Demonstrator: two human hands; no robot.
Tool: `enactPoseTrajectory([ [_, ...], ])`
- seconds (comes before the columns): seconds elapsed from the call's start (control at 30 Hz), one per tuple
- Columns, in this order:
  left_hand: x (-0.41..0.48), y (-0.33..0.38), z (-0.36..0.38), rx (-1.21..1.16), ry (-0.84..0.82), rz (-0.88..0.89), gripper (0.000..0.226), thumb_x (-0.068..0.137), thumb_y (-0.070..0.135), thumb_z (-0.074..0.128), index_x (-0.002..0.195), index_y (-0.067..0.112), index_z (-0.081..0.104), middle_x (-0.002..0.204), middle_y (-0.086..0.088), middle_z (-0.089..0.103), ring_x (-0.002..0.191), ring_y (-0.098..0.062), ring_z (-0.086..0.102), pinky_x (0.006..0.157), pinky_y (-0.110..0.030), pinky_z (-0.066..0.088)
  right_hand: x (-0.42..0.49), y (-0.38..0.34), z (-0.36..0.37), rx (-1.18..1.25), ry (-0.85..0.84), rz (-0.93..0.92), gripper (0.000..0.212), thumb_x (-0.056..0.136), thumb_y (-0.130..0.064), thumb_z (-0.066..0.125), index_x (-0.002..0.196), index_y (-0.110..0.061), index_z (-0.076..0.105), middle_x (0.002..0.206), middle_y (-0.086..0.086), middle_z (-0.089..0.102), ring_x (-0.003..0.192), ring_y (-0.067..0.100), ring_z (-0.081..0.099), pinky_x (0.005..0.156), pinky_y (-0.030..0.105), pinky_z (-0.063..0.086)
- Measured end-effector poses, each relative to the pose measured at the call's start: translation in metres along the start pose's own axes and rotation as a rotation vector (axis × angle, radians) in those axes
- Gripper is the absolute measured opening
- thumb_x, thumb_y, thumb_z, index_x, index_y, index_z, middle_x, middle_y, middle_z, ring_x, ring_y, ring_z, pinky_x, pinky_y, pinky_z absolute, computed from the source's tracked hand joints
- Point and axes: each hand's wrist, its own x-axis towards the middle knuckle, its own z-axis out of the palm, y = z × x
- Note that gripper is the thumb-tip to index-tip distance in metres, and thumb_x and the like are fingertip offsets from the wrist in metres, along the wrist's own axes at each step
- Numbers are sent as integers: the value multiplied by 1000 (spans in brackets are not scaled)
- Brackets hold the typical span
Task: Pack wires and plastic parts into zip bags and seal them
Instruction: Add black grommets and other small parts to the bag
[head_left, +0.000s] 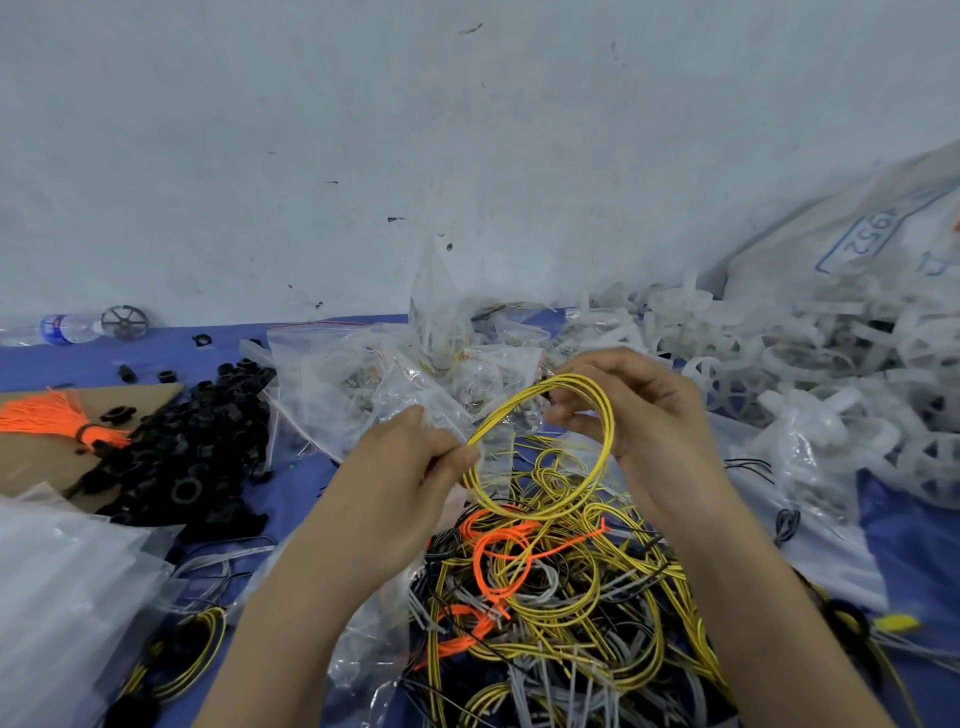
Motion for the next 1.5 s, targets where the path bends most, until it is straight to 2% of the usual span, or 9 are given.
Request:
enactPoseTrajectory([
  [0.37, -2, 3, -10, -47, -51, 13, 34, 96, 28, 49, 62, 30, 57, 76, -1, 46, 65, -6, 45, 65, -12, 32, 9, -32, -86, 235, 577, -17, 20, 93, -4, 47, 75, -8, 53, 57, 0, 60, 55, 12, 60, 64, 25, 56],
  [0.47, -3, 8, -4, -52, -83, 33, 32, 96, 31, 48, 65, 31, 60, 73, 3, 41, 69, -2, 45, 64, -11, 31, 7, -31, -87, -585, 631, 113, 11, 90, -9, 55, 100, -5, 57, 96, 13, 60, 88, 24, 59, 77, 29, 50],
  [0.57, -2, 5, -2, -49, -90, 40, 30, 95, 31, 50, 69, 27, 65, 72, 4, 41, 71, 1, 45, 64, -11, 31, 4, -41, -74, -1091, 419, -47, 51, 84, -13, 63, 131, -22, 46, 127, -3, 53, 107, 16, 55, 90, 22, 43],
  [0.67, -2, 6, -1, -53, -108, 59, 28, 94, 32, 51, 72, 26, 67, 73, 5, 42, 73, 0, 45, 64, -12, 31, -1, -37, -41, -1054, -144, 21, 45, 86, -19, 61, 120, -46, 50, 115, -30, 54, 98, -9, 51, 73, -6, 33],
  [0.77, -4, 7, -2, -81, -130, 60, 27, 93, 31, 53, 71, 27, 68, 73, 2, 43, 71, -3, 45, 64, -13, 31, -2, -12, -20, -1188, -439, 134, 33, 91, -16, 58, 121, -29, 61, 113, -18, 58, 106, 1, 53, 80, 4, 37],
  [0.87, -4, 7, -6, -113, -106, 9, 28, 93, 32, 52, 70, 31, 67, 76, -4, 47, 70, -6, 47, 62, -15, 33, -1, -3, -12, -1168, -415, 193, 20, 96, -11, 49, 99, -19, 68, 85, -9, 66, 85, 19, 64, 74, 30, 49],
  [1.17, -5, 1, -22, -278, 292, -184, 32, 92, 15, 54, 71, 36, 67, 70, -6, 63, 64, -6, 55, 98, -33, 40, 1, -6, -15, -749, -233, 143, 50, 83, 17, 30, 84, -23, 60, 63, -7, 60, 53, 12, 40, 48, 20, 31],
  [1.3, -5, -7, -23, -315, 336, -240, 32, 92, 18, 55, 71, 39, 67, 70, 6, 62, 61, -2, 54, 73, -26, 42, 0, 2, 0, -692, -149, -30, 44, 85, 18, 34, 95, -10, 66, 78, -4, 65, 51, 0, 48, 50, 11, 35],
  [1.5, -5, -22, -26, -313, 433, -318, 28, 93, 16, 52, 75, 31, 67, 53, 10, 57, 55, -12, 52, 57, -22, 40, -5, 26, 15, -563, -170, 56, 42, 98, 3, 35, 107, -27, 63, 82, -4, 68, 40, 10, 42, 43, 20, 38],
])
